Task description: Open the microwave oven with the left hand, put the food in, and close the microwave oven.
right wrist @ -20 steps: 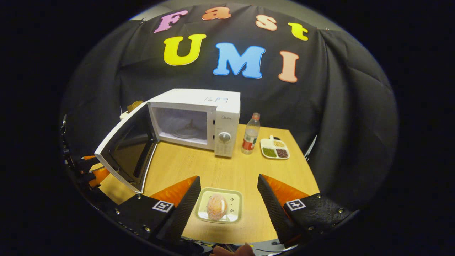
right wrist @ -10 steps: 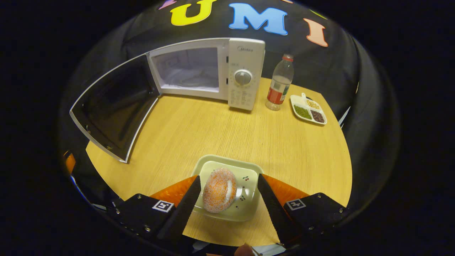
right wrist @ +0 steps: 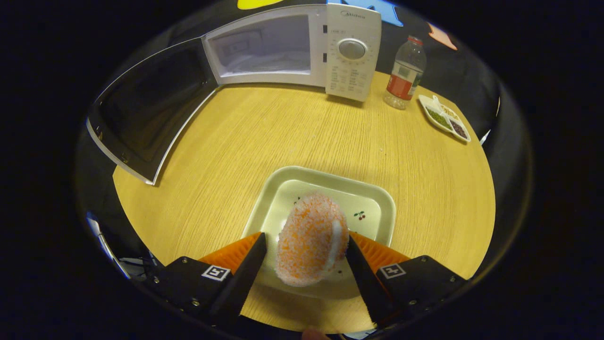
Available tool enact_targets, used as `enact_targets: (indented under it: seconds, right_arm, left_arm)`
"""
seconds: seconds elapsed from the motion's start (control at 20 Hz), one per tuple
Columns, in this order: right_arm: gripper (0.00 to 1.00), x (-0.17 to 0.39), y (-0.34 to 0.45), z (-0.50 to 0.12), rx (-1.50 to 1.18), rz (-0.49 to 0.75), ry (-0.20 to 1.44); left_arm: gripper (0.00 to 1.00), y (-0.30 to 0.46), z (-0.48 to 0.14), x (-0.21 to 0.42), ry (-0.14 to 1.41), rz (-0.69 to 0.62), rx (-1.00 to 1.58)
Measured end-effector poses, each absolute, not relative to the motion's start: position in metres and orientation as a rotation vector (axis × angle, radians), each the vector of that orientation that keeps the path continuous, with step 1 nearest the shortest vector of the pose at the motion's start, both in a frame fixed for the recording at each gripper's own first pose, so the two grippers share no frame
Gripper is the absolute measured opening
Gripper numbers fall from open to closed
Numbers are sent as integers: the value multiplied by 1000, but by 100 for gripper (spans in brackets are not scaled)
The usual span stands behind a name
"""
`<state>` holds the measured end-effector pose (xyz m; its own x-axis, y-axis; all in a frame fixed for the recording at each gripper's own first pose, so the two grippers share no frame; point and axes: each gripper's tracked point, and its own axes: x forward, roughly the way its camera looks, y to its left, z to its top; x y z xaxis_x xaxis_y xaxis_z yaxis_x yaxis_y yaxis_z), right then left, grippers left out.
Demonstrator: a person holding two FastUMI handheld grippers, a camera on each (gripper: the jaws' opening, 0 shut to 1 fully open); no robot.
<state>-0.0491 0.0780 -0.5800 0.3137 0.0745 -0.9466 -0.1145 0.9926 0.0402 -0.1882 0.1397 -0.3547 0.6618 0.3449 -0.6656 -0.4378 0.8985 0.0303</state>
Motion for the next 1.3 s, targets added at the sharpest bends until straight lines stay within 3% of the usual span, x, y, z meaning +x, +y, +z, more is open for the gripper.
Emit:
enact_targets:
  seconds: [0.05,0.1,0.25,0.3,0.65,0.85,1.3]
  right_arm:
    - [96,-50,74,-578,-51,112,1250]
    - [80,-51,74,-580,-53,107,1259]
    - [73,-48,76,-580,-34,78,1266]
    - [64,-46,77,-581,-33,70,1266]
    - [64,-43,78,-568,-44,26,1231]
    - [64,-32,107,-538,30,78,1175]
    - [63,77,192,-493,272,159,1029]
  left_arm:
    - [100,139,-353,-192,711,441,-150]
    - [100,139,-348,-195,698,439,-161]
    - [100,145,-326,-210,632,437,-173]
    - [96,150,-318,-214,605,438,-175]
    - [96,168,-287,-245,497,402,-268]
    - [99,172,-268,-251,463,373,-199]
    - [96,164,-268,-227,484,409,-199]
